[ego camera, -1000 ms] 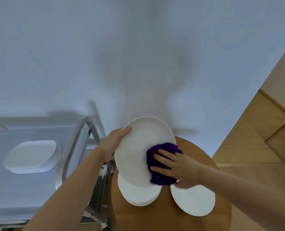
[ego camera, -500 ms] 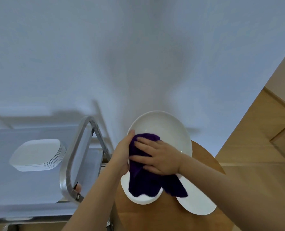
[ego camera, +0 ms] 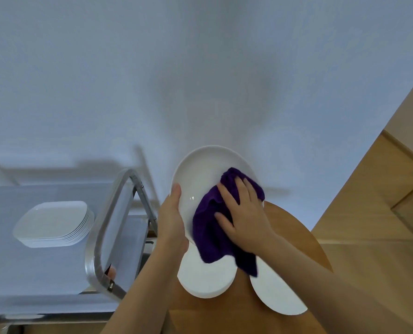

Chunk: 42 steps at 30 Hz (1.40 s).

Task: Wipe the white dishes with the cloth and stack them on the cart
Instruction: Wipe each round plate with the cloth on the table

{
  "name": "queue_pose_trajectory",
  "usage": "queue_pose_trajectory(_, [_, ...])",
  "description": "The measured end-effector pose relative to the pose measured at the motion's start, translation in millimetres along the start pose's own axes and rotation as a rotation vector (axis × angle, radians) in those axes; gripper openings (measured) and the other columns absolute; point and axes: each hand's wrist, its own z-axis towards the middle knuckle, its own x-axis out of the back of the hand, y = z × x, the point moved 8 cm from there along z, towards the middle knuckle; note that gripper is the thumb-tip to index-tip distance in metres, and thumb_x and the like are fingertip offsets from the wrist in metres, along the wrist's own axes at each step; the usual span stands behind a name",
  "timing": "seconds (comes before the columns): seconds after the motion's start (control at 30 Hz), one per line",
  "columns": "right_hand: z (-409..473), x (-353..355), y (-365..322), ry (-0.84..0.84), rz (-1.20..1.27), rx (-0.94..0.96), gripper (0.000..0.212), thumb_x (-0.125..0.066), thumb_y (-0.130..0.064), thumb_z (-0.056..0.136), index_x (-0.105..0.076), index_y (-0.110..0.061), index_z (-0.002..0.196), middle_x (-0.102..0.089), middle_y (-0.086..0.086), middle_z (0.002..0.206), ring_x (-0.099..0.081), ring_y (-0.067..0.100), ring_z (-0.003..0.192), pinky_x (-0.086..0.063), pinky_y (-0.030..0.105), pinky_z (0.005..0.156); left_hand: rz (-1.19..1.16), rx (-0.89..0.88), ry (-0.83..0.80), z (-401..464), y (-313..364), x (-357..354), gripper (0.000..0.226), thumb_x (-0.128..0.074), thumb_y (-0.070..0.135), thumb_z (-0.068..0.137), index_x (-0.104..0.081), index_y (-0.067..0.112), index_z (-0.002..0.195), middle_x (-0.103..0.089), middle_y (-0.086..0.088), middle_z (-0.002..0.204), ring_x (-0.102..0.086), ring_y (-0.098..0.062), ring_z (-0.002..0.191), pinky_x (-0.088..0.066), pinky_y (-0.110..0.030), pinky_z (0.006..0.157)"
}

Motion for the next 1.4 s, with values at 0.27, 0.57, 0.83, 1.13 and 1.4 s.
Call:
queue_pose_trajectory(0.27, [-41, -34, -37, -0.212, 0.312, -0.067, 0.089, -0.034, -0.082, 0.067, -0.012, -0.044, 0.144, 0.005, -0.005, 0.157, 0.011, 0.018, 0.142, -0.006, 0.047, 0.113, 0.146, 0.155, 0.097, 0, -16, 0, 0.053, -0.056, 0.06, 0.085, -0.066, 0.017, 0.114, -0.074, -0.01, 0.102, -0.07, -0.032, 0.093, -0.053, -0.047, 0.09])
queue_pose_trajectory(0.57, [-57, 17, -35, 0.152, 0.298, 0.234, 0.032, -0.078, -0.015, 0.057, -0.07, -0.012, 0.088, -0.07, 0.001, 0.099, -0.067, 0.021, 0.081, -0.055, 0.027, 0.057, 0.342, 0.194, -0.08, 4, -2, 2, 0.066, -0.062, 0.068, 0.07, -0.057, 0.02, 0.115, -0.075, -0.012, 0.097, -0.072, -0.029, 0.088, -0.058, -0.04, 0.074])
queue_pose_trajectory(0.83, [-45, 25, 11, 0.048, 1.386, -0.392, 0.029, -0.073, 0.003, 0.068, -0.066, -0.023, 0.079, -0.069, 0.004, 0.071, -0.067, 0.019, 0.064, -0.053, 0.025, 0.055, 0.52, 0.151, -0.041, 8, -15, 53, 0.075, -0.067, 0.061, 0.07, -0.051, 0.019, 0.13, -0.066, -0.005, 0.121, -0.058, -0.024, 0.112, -0.039, -0.05, 0.103])
queue_pose_trajectory(1.13, [-56, -6, 27, -0.001, 1.935, -0.653, 0.039, -0.064, -0.02, 0.067, -0.063, -0.017, 0.106, -0.071, 0.006, 0.089, -0.068, 0.021, 0.075, -0.056, 0.032, 0.062, -0.017, 0.159, -0.216, -8, -14, 37, 0.044, -0.08, 0.034, 0.067, -0.074, 0.011, 0.104, -0.073, -0.016, 0.104, -0.071, -0.03, 0.091, -0.06, -0.044, 0.069])
queue_pose_trajectory(1.4, [-89, -56, 66, 0.069, 1.625, -1.131, 0.029, -0.06, -0.057, 0.079, -0.066, -0.029, 0.082, -0.067, -0.005, 0.062, -0.065, 0.017, 0.057, -0.05, 0.029, 0.053, 0.133, 0.039, -0.227, -24, 7, 10, 0.037, -0.063, 0.033, 0.079, -0.07, 0.017, 0.112, -0.071, -0.015, 0.111, -0.07, -0.031, 0.094, -0.059, -0.042, 0.07])
